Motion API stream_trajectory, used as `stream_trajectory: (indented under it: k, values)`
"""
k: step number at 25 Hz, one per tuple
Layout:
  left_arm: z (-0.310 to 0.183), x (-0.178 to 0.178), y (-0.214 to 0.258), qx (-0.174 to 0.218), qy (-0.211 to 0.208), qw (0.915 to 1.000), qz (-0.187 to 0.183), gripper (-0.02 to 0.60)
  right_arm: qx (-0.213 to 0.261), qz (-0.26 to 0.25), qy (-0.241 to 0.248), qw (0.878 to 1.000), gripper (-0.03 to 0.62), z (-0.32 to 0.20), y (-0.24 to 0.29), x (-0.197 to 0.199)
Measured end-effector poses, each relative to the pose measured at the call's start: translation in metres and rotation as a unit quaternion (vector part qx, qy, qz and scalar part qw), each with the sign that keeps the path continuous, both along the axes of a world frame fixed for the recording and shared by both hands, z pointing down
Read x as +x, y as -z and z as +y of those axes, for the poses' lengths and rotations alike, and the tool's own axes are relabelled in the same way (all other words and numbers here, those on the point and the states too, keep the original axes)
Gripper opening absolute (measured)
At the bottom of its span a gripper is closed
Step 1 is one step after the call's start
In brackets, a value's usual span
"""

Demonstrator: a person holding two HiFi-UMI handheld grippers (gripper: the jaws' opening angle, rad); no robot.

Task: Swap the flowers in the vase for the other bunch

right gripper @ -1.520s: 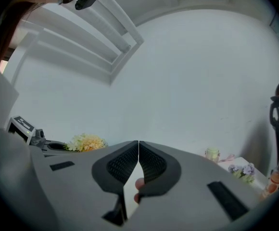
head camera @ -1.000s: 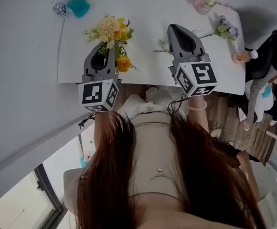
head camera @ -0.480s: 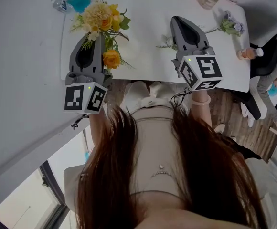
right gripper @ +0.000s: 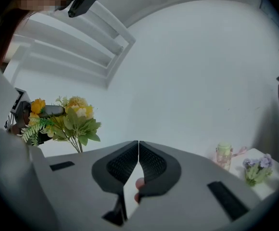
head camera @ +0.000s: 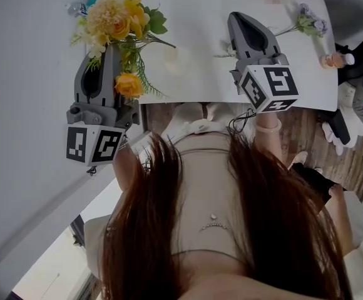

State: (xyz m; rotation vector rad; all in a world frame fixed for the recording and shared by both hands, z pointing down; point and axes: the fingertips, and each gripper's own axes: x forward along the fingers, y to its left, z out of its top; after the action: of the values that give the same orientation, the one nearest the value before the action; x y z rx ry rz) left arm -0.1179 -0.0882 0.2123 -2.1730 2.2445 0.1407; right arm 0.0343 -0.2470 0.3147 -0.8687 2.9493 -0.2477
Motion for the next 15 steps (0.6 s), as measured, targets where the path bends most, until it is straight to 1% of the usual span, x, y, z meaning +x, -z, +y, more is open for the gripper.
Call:
stream_trajectory:
  k: [4,7,9,12,15]
  values:
    - [0.006,-0.006,-0.004,0.024,-0.014,0.9996,0.005,0.051,0.001,-0.003,-0.007,1.000,0.028,-0.002,-0.018,-0.003]
    - [0.018,-0.020,0.015,0.041,-0.019,0.9989,0.015,0.051,-0.002,0.008,-0.006,1.000,0.028,0.003,-0.012,-0.015]
    - [0.026,-0.032,0.032,0.036,-0.016,0.9991,0.015,0.051,-0.011,0.012,-0.002,1.000,0.028,0.009,-0.002,-0.027]
    - [0.037,-0.051,0.049,0.017,-0.006,0.9998,0.009,0.051,-0.022,0.016,0.003,1.000,0.028,0.018,0.013,-0.042]
    - [0.045,-0.067,0.049,-0.005,0.002,1.0000,0.002,0.051,-0.022,0.017,0.003,1.000,0.028,0.019,0.020,-0.052]
